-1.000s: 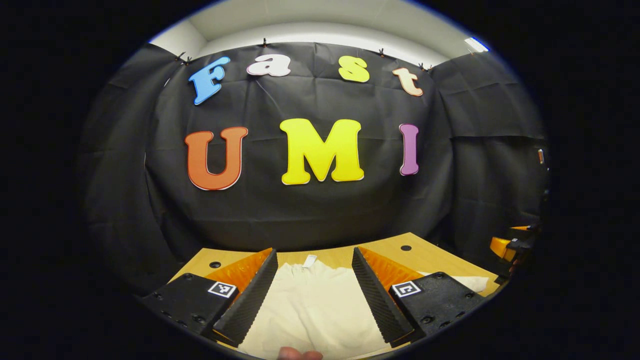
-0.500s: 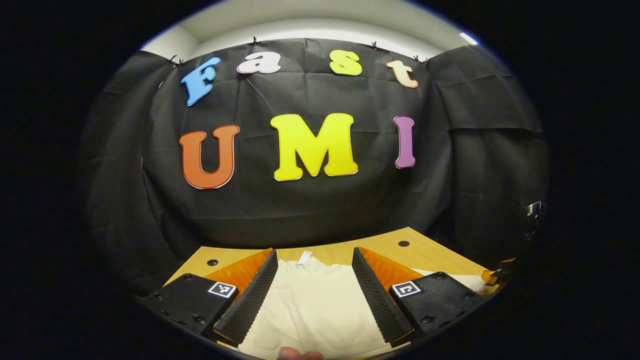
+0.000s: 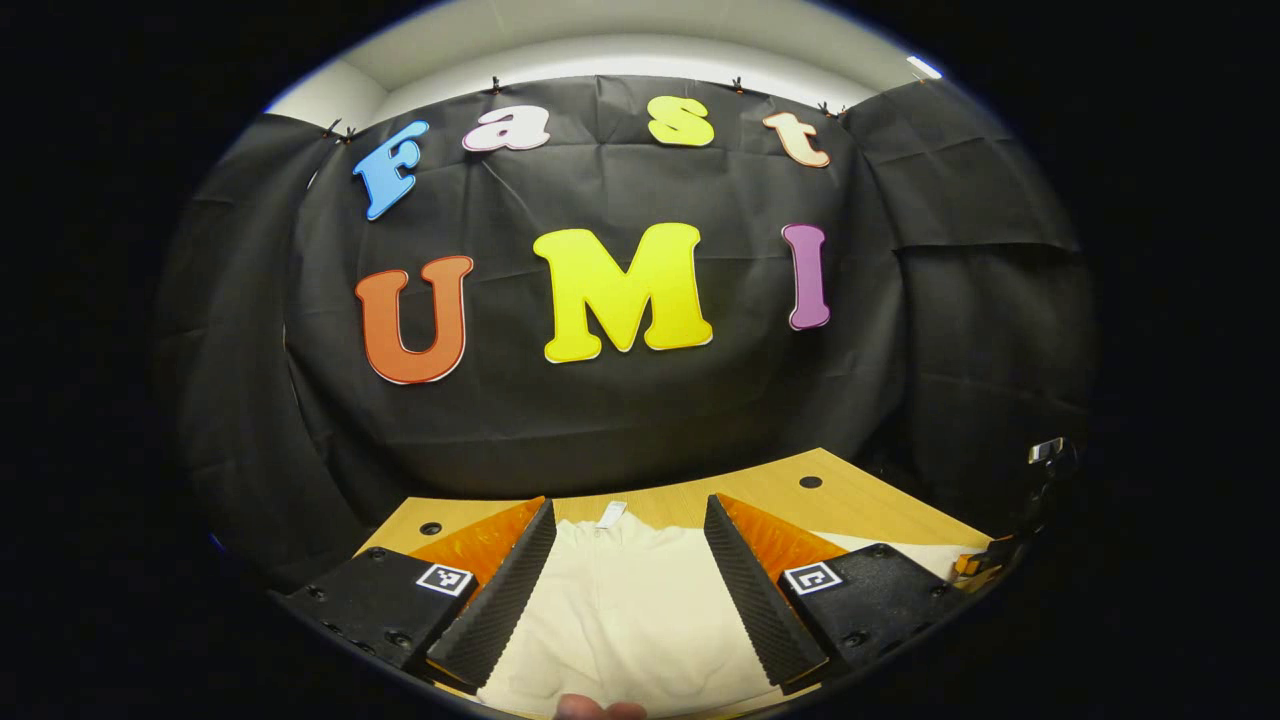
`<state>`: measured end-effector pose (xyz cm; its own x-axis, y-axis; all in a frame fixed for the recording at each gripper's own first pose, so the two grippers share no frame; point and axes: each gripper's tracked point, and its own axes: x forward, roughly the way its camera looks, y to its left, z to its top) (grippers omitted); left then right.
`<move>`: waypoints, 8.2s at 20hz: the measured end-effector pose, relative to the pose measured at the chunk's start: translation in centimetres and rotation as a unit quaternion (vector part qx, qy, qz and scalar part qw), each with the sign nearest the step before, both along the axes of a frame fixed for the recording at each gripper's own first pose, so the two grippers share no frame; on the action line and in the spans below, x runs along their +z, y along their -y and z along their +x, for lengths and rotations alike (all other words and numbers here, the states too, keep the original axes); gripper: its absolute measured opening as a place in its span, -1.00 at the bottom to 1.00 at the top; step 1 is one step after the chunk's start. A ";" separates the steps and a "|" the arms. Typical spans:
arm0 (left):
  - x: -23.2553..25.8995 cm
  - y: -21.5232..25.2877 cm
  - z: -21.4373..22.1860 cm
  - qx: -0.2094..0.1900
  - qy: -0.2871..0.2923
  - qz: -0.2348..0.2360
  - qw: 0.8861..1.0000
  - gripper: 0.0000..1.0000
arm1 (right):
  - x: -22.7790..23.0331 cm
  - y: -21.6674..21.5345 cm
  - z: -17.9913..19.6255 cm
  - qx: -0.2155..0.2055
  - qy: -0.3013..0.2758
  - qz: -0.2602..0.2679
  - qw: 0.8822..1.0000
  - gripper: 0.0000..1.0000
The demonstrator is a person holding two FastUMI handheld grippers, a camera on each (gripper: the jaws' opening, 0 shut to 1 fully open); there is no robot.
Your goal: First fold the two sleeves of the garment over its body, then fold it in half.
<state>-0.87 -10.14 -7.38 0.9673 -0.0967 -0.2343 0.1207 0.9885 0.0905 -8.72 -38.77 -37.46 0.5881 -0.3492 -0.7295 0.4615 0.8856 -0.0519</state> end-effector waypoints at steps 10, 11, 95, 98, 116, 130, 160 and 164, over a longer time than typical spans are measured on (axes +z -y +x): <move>0.0 -1.7 0.1 0.004 0.000 0.002 1.000 0.93 | -1.4 -2.1 1.0 0.007 0.007 0.025 1.000 -0.04; -0.1 -1.9 0.0 0.003 -0.001 0.003 1.000 0.94 | -1.2 -2.0 1.1 0.006 0.009 0.026 1.000 -0.33; -29.4 -46.7 -22.4 0.469 -0.205 -0.062 0.857 0.96 | 13.9 -59.9 8.6 0.516 0.085 -0.027 0.852 0.55; -30.2 -46.5 -22.4 0.475 -0.208 -0.070 0.852 0.96 | 13.9 -59.8 7.9 0.521 0.087 -0.028 0.849 0.56; -26.5 -44.8 -13.6 0.391 -0.163 -0.179 0.888 -0.90 | 15.1 -53.5 5.0 0.477 0.099 -0.003 0.873 0.55; -9.4 -38.3 8.3 0.208 -0.060 -0.136 0.967 -0.92 | 19.1 -42.8 4.7 0.358 0.164 0.005 0.919 0.55; -28.8 11.8 19.6 -0.197 -0.218 0.090 0.952 -0.33 | 18.1 -18.8 -4.0 0.143 0.099 -0.056 0.983 0.55; -26.6 15.0 18.2 -0.214 -0.187 0.064 0.957 1.00 | 18.3 -18.7 -4.1 0.146 0.098 -0.055 0.983 0.55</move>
<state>17.33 -25.16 -33.95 0.6916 -0.4125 -0.5930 0.5592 0.8253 0.0781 -12.82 -20.12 -19.13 0.8010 -0.2146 -0.5589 0.1986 0.9759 -0.0901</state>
